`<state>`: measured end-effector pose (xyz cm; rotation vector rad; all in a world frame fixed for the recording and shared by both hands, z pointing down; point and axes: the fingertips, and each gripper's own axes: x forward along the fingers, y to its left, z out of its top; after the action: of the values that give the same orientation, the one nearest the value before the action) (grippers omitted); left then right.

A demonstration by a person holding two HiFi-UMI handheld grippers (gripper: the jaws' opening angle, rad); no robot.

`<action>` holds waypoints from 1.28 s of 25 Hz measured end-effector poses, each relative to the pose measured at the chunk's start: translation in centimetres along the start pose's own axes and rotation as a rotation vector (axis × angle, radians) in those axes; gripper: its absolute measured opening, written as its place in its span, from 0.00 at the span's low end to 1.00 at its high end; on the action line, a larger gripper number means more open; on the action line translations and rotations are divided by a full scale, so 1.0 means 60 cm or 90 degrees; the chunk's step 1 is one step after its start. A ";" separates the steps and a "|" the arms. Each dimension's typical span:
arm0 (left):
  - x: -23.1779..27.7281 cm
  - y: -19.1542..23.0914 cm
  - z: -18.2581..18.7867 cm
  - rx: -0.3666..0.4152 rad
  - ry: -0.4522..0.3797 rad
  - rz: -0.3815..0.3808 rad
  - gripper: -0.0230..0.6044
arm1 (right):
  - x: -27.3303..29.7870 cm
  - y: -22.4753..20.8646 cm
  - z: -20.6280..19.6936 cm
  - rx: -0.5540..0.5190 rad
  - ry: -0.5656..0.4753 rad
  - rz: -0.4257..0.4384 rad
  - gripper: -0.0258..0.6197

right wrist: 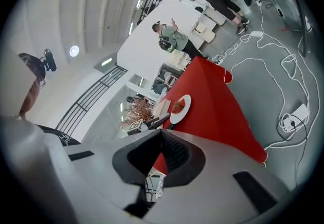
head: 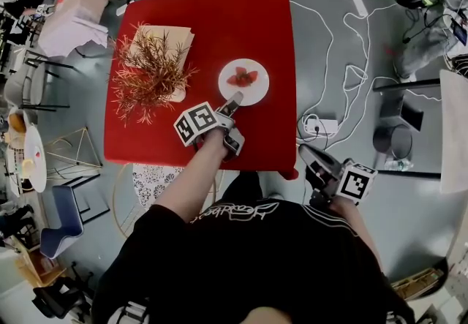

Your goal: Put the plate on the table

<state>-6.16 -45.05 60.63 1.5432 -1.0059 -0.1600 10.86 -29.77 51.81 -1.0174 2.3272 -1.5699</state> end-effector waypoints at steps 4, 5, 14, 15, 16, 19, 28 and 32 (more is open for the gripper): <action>0.000 0.002 -0.008 0.114 0.038 0.050 0.40 | -0.006 0.000 0.003 0.010 -0.009 -0.001 0.05; 0.000 0.003 -0.009 0.145 0.049 0.064 0.40 | -0.007 0.000 0.004 0.010 -0.011 0.000 0.05; -0.001 0.007 -0.039 0.394 0.157 0.134 0.41 | -0.016 -0.004 -0.004 0.004 -0.007 -0.017 0.05; -0.001 0.008 -0.043 0.428 0.169 0.141 0.41 | -0.017 -0.007 -0.005 -0.007 -0.003 -0.027 0.05; -0.001 0.008 -0.047 0.463 0.180 0.149 0.42 | -0.017 -0.008 -0.004 -0.021 0.001 -0.034 0.05; -0.002 0.012 -0.056 0.541 0.201 0.176 0.43 | -0.017 -0.006 0.002 -0.041 0.001 -0.035 0.05; -0.043 0.027 -0.046 0.503 0.156 0.203 0.43 | -0.037 0.012 0.008 -0.068 -0.013 -0.035 0.05; -0.082 -0.023 -0.057 0.427 0.109 0.144 0.41 | -0.061 0.034 0.015 -0.098 -0.026 -0.026 0.05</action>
<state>-6.40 -39.38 58.24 1.9794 -1.1492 0.5099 13.16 -27.79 48.79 -1.1253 2.4451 -1.3877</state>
